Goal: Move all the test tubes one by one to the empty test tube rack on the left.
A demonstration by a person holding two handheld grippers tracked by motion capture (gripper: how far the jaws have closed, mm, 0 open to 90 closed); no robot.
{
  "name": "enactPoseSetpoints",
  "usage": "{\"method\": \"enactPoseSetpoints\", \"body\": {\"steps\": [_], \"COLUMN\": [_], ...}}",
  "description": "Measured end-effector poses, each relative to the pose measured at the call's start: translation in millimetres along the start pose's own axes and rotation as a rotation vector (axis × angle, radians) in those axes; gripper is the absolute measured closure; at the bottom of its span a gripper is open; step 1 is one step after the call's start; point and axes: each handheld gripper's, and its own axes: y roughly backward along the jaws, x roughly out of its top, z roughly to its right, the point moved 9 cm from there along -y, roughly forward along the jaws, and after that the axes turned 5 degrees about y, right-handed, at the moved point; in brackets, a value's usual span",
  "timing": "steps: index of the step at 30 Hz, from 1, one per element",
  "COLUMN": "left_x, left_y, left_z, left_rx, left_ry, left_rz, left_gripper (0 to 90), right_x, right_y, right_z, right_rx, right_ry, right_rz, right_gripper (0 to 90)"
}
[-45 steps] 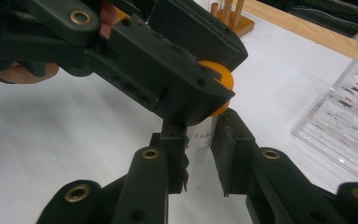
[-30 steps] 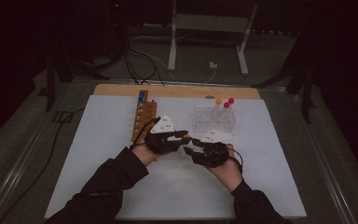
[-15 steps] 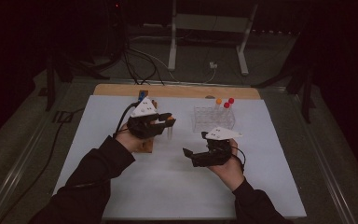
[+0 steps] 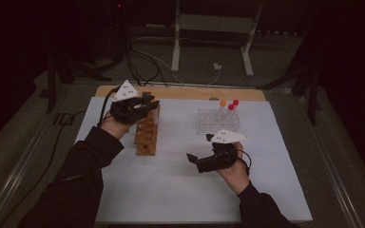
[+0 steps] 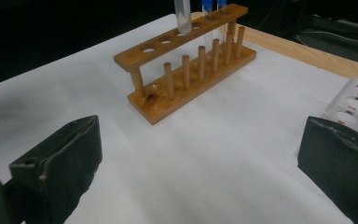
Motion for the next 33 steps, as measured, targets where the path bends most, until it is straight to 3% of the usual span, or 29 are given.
{"method": "enactPoseSetpoints", "body": {"steps": [7,15,18,23,33], "left_x": [3.4,-7.7,-11.5,-22.6,-50.2], "left_y": [-2.6,-15.0,-19.1,-26.6,-42.0], "left_z": [-27.3,-53.2,-58.8,-67.3,-71.1], "left_rx": [0.08,0.145,0.158,0.186,0.183], "left_ry": [0.008,0.053,0.067,0.077,0.122], "left_rz": [0.007,0.0,0.014,-0.005,-0.046], "left_gripper": [71.8,71.8,71.8,71.8,71.8], "right_x": [1.4,2.3,2.9,2.6,1.0], "right_y": [2.5,3.9,5.1,6.6,5.7], "right_z": [2.0,1.7,1.2,2.0,1.6], "right_rx": [0.004,0.009,0.011,0.018,0.024], "right_ry": [-0.014,-0.009,-0.006,-0.014,-0.01], "right_rz": [0.018,0.031,0.034,0.04,0.032], "right_gripper": [0.0,0.0,0.0,0.0,0.0]}}
